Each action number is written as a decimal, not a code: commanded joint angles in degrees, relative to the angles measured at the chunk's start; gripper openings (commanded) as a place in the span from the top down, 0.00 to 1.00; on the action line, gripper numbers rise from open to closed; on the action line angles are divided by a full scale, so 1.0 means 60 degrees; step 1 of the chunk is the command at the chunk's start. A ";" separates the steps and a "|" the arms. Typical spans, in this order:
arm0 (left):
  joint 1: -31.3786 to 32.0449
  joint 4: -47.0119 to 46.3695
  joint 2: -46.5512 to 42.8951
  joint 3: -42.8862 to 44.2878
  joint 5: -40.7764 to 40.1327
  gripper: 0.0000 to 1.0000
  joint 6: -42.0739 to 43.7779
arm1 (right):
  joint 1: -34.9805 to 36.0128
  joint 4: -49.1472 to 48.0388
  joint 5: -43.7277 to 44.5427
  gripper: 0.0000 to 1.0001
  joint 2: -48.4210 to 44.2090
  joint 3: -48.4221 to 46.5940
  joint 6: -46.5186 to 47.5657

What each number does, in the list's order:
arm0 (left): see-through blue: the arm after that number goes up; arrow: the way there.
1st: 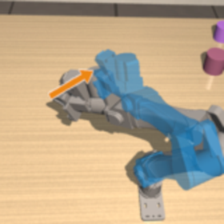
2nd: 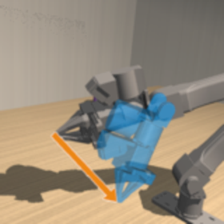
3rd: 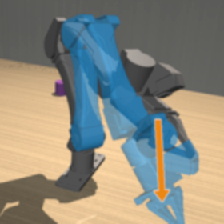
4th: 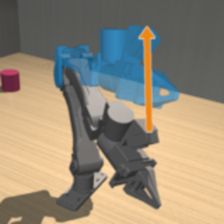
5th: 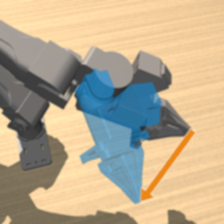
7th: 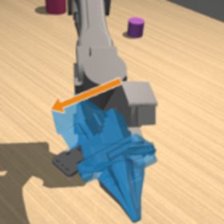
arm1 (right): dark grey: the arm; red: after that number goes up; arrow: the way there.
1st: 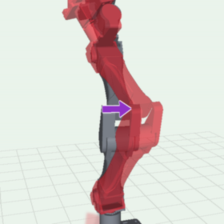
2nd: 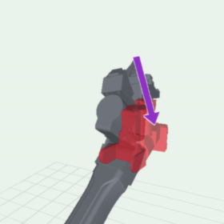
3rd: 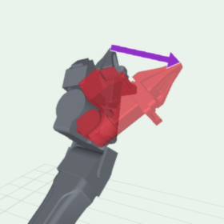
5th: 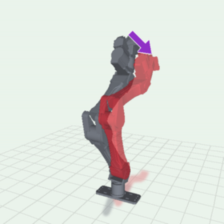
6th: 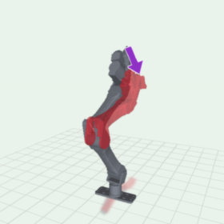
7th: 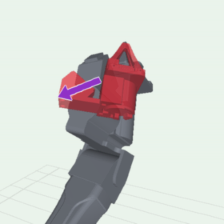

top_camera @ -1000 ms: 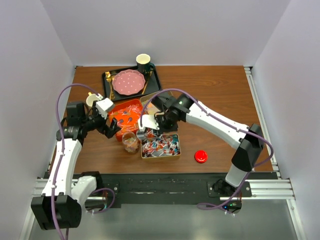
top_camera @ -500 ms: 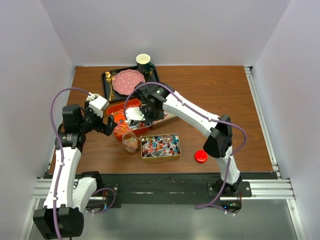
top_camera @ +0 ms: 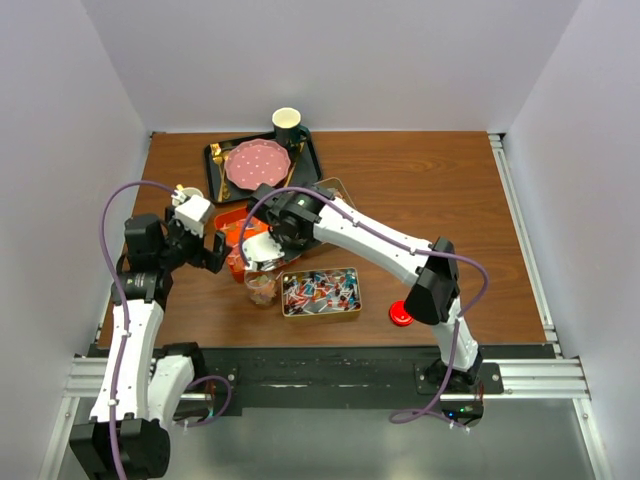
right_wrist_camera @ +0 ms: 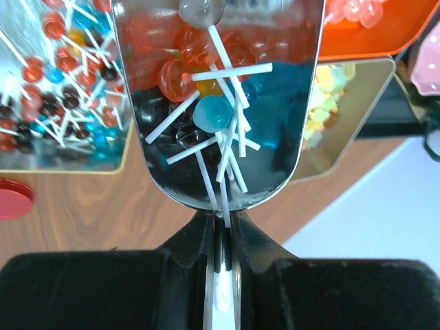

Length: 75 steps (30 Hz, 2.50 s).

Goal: Pack the candies
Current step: Place the fake candies in the packing bottle, then place the spatula at the center of the board, then move the packing bottle to the center of the board.

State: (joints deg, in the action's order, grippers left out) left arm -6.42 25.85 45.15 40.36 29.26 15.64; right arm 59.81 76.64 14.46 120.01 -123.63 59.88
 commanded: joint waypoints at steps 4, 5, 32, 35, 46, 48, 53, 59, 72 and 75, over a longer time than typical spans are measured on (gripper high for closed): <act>-0.0117 -0.0601 -0.0083 -0.0120 -0.0027 0.00 -0.0233 | 0.0387 0.2124 0.1720 1.00 -0.0050 -0.0224 0.0714; -0.0117 -0.0631 -0.0097 -0.0120 -0.0027 0.00 -0.0248 | 0.0402 0.2153 0.1823 1.00 -0.0050 -0.0253 0.0757; -0.0147 -0.1436 0.0635 -0.0237 0.0178 0.00 -0.0526 | 0.0944 0.2050 0.2981 1.00 -0.0006 -0.0224 0.1182; -0.0147 -0.1524 0.0723 -0.0267 0.0251 0.00 -0.0556 | 0.0959 0.2051 0.3083 1.00 0.0023 -0.0239 0.1197; -0.0132 -0.1774 0.0577 -0.0412 0.1274 0.00 -0.0498 | -0.0444 0.1480 0.1842 1.00 -0.0517 -0.0166 -0.0718; -0.0118 -0.1730 0.0299 -0.0676 0.2196 0.00 0.0172 | -0.1756 0.0927 0.0671 1.00 -0.0971 0.0052 -0.1857; -0.0117 0.0843 -0.0054 -0.0020 0.3122 0.00 0.4833 | -0.4574 -0.1169 -0.0913 1.00 -0.2216 0.2482 -0.3297; -0.0132 0.4041 0.0867 -0.0323 0.3737 0.00 0.9241 | -0.7344 -0.3221 -0.2699 1.00 -0.2497 0.4490 -0.4718; 0.0189 0.3821 0.3870 -0.0824 0.5303 0.10 1.1821 | -0.9207 -0.3926 -0.3787 1.00 -0.1793 0.5576 -0.5776; 0.0569 0.3720 0.4647 -0.0677 0.5539 0.15 1.1881 | -0.9236 -0.4043 -0.3655 1.00 -0.1808 0.5752 -0.5746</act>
State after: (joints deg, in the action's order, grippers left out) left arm -5.61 50.04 68.99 34.85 56.42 82.19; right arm 4.12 55.13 -5.78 110.34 -89.97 25.91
